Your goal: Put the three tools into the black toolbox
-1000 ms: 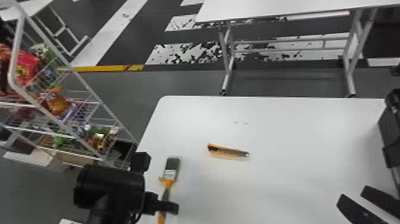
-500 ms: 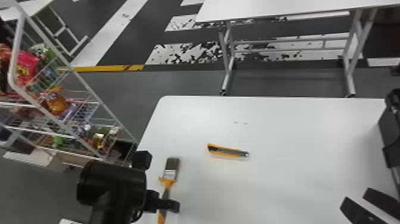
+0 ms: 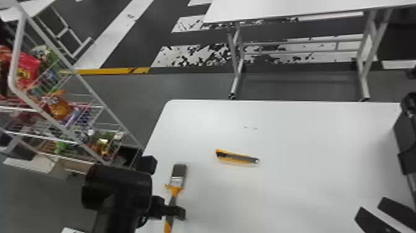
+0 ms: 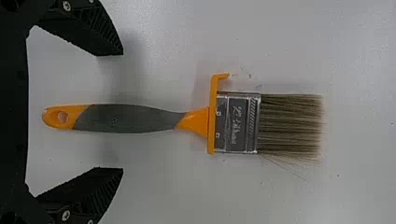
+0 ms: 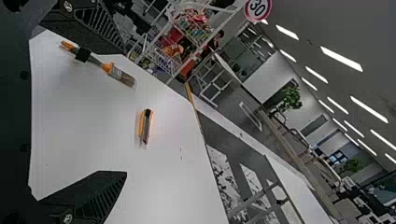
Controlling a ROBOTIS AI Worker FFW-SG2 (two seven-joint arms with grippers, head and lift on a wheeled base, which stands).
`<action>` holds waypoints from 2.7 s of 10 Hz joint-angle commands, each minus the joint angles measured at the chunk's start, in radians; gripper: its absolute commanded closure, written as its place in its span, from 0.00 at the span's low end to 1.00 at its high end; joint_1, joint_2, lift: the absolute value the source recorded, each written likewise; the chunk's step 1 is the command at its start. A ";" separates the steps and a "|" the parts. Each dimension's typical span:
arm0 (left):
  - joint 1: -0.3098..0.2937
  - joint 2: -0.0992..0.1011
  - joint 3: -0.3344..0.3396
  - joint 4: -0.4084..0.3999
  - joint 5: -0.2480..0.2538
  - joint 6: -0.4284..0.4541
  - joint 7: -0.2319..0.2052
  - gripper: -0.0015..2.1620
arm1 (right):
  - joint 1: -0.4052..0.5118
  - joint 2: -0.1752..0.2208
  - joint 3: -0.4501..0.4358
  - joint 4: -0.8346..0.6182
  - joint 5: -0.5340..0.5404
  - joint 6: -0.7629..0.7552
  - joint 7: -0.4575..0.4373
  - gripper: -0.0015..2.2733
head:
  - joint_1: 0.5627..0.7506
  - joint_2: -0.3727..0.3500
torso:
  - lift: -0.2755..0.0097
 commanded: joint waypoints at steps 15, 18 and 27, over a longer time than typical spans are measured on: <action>0.086 -0.043 -0.060 -0.352 -0.036 0.004 0.000 0.66 | -0.045 0.005 0.046 0.021 0.034 -0.006 -0.016 0.04 | 0.70 1.00 | 0.79; 0.080 -0.042 -0.060 -0.332 -0.038 0.004 0.001 0.66 | -0.046 0.003 0.043 0.017 0.034 0.000 -0.016 0.04 | 0.70 1.00 | 0.79; 0.060 -0.040 -0.036 -0.194 -0.030 0.004 0.036 0.03 | -0.046 0.000 0.037 0.021 0.040 0.000 -0.018 0.04 | 0.70 1.00 | 0.79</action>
